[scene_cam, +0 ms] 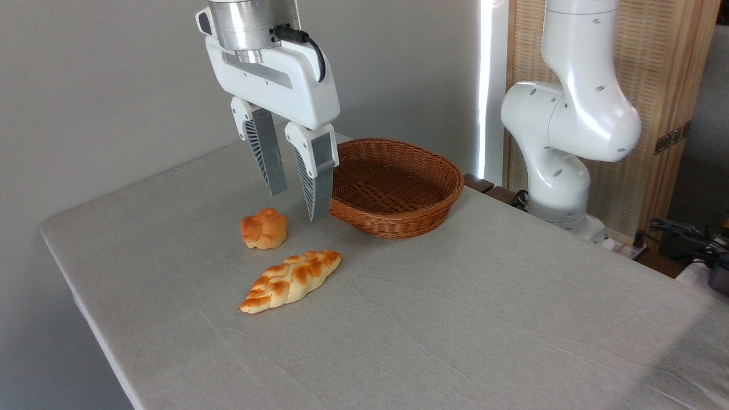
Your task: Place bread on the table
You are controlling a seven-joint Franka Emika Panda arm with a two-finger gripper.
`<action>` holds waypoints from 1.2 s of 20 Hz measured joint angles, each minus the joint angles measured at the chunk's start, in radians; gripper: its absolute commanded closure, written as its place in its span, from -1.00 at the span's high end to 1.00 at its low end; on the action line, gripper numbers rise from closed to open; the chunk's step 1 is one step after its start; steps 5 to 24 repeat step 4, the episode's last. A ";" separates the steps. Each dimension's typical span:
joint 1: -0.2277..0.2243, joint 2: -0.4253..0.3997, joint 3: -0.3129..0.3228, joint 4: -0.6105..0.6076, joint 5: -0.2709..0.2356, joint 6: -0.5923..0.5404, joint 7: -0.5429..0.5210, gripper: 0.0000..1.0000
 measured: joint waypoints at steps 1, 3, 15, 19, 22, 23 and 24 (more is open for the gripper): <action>-0.010 0.000 0.015 0.001 0.000 0.000 0.001 1.00; -0.019 0.000 0.031 0.001 0.000 0.000 0.001 1.00; -0.023 0.000 0.034 0.001 0.000 0.000 0.002 1.00; -0.023 0.000 0.034 0.001 0.000 0.000 0.002 1.00; -0.023 0.000 0.034 0.001 0.000 0.000 0.002 1.00; -0.023 0.000 0.034 0.001 0.000 0.000 0.002 1.00; -0.023 0.000 0.034 0.001 0.000 0.000 0.002 1.00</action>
